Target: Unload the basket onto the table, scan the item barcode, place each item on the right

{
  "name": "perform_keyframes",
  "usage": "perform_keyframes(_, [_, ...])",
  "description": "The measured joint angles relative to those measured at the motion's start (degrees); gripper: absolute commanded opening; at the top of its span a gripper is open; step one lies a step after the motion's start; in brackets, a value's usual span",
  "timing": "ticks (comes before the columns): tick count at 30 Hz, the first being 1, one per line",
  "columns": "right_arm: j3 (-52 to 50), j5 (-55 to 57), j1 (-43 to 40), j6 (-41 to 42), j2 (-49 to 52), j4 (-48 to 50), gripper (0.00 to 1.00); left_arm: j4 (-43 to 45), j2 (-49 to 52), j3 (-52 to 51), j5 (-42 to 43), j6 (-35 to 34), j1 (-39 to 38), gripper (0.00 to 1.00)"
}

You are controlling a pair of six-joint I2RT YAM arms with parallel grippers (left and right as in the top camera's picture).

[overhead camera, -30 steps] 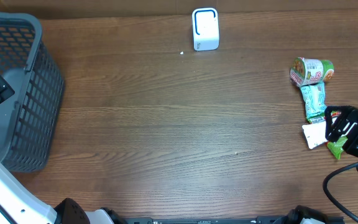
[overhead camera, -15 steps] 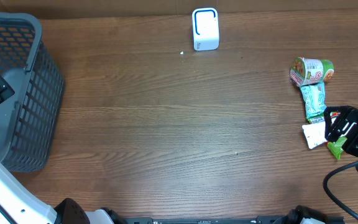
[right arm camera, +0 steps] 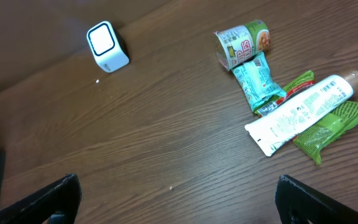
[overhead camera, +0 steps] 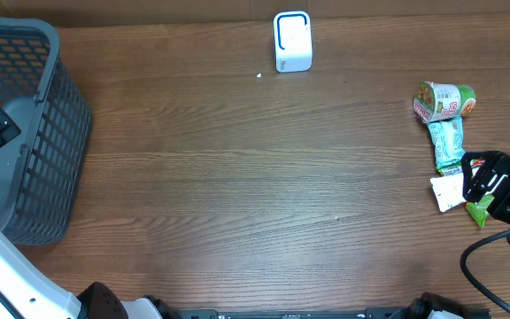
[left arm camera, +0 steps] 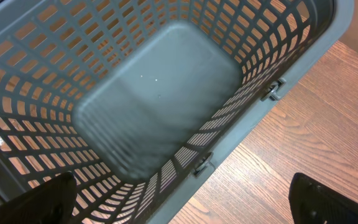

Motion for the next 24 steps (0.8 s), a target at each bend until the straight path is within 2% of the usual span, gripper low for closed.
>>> perform_keyframes(15, [0.0, -0.1, 0.0, 0.0, 0.0, 0.3, 1.00, 0.0, 0.0, 0.0, 0.0, 0.0, 0.0, 1.00])
perform_keyframes(19, [0.0, -0.2, 0.0, -0.4, 0.0, 3.1, 1.00, 0.0, 0.0, 0.0, 0.0, 0.0, 0.0, 1.00])
perform_keyframes(24, [-0.9, -0.5, 0.4, -1.7, -0.1, 11.3, 1.00, 0.0, 0.0, 0.0, 0.0, 0.0, 0.0, 1.00])
